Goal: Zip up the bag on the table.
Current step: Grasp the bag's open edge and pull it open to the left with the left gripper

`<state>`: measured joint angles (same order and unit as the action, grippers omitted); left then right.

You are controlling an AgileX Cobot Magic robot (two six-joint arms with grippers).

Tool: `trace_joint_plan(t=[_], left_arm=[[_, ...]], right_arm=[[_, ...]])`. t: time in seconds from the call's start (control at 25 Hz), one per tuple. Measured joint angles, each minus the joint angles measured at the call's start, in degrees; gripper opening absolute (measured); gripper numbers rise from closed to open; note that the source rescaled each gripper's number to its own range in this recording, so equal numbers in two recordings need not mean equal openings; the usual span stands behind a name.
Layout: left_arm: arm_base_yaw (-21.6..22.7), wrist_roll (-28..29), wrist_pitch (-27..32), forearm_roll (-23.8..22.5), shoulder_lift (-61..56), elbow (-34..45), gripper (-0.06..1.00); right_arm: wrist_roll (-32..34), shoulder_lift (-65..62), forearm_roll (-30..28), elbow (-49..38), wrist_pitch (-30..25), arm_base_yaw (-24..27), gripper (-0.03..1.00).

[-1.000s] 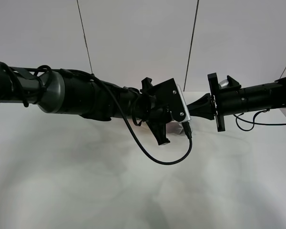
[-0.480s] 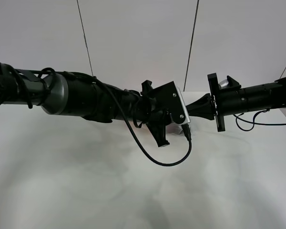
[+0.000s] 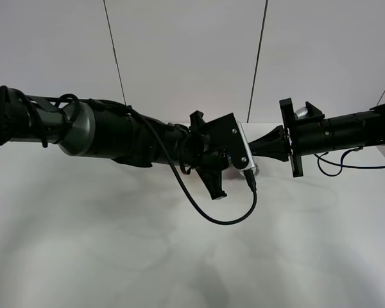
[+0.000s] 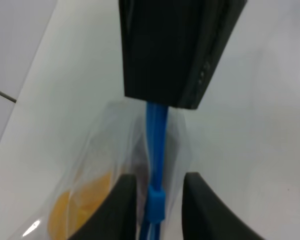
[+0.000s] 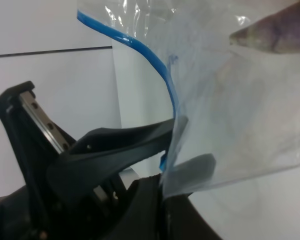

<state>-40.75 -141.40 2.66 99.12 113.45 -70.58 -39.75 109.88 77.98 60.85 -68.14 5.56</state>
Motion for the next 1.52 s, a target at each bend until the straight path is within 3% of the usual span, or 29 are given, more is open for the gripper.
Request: trace_joint_plan(t=[0.44, 0.52, 0.68, 0.92, 1.04, 1.2, 1.32, 1.52], left_arm=[[0.0, 1.5, 2.5, 0.0, -1.5, 0.0, 0.26], [0.0, 1.5, 2.5, 0.0, -1.5, 0.0, 0.23], [0.0, 1.7, 2.6, 0.0, -1.5, 0.0, 0.02], [0.0, 1.7, 2.6, 0.0, -1.5, 0.0, 0.0], [0.0, 1.7, 2.7, 0.0, -1.5, 0.0, 0.12], [0.0, 1.7, 2.8, 0.0, -1.5, 0.0, 0.43], [0.0, 1.7, 2.8, 0.2, -1.4, 0.0, 0.49], [0.0, 1.7, 2.8, 0.2, -0.8, 0.0, 0.48]], right_arm=[[0.0, 0.0, 0.0, 0.0, 0.0, 0.0, 0.0], [0.0, 0.0, 0.0, 0.0, 0.0, 0.0, 0.0], [0.0, 0.0, 0.0, 0.0, 0.0, 0.0, 0.0], [0.0, 0.0, 0.0, 0.0, 0.0, 0.0, 0.0], [0.0, 0.0, 0.0, 0.0, 0.0, 0.0, 0.0], [0.0, 0.0, 0.0, 0.0, 0.0, 0.0, 0.0], [0.0, 0.0, 0.0, 0.0, 0.0, 0.0, 0.0], [0.0, 0.0, 0.0, 0.0, 0.0, 0.0, 0.0]])
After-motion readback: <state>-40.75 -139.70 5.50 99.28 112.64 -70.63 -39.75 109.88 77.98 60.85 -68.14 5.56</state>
